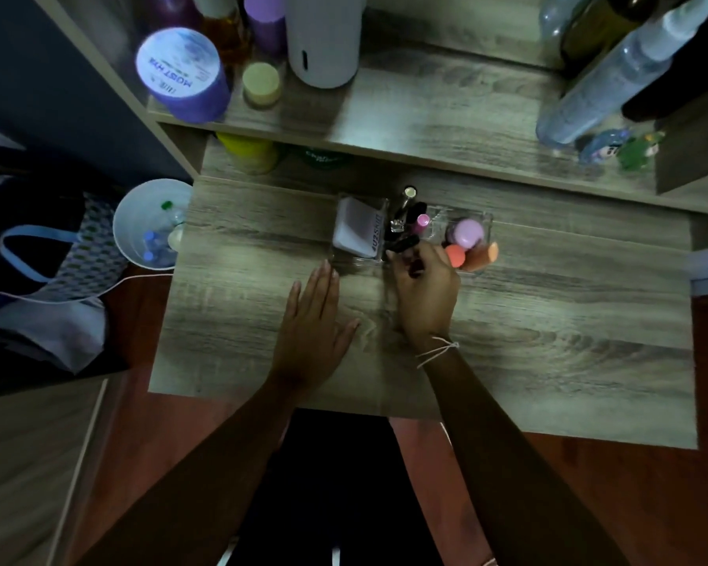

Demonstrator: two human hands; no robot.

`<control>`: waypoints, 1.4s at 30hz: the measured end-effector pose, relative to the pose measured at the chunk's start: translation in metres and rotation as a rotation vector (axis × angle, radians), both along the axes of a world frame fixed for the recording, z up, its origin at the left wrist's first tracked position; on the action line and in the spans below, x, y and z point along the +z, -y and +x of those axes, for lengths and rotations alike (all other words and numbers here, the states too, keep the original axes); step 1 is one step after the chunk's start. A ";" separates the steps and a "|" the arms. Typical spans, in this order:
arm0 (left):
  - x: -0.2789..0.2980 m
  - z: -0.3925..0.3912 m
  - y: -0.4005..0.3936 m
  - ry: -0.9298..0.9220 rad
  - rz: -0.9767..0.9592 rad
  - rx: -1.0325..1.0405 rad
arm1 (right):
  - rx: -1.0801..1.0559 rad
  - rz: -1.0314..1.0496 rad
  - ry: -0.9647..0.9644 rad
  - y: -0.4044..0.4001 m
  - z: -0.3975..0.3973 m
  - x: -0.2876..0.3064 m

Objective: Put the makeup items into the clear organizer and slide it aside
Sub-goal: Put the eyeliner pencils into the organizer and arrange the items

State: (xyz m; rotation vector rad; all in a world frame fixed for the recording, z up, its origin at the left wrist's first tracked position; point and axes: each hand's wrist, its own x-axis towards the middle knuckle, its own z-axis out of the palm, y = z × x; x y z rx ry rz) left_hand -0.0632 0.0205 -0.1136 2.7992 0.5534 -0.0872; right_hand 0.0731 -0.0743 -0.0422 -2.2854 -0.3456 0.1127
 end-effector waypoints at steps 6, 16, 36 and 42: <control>0.002 0.000 0.000 0.006 0.001 -0.004 | 0.007 -0.056 -0.013 -0.003 0.001 -0.004; 0.006 0.000 0.001 0.016 0.001 -0.008 | -0.015 -0.093 -0.038 -0.006 0.001 -0.005; 0.002 0.000 0.000 0.005 0.000 -0.016 | -0.033 -0.029 -0.103 -0.005 -0.002 0.002; 0.001 0.000 0.001 0.029 -0.005 -0.009 | -0.036 -0.026 -0.086 -0.002 -0.005 0.002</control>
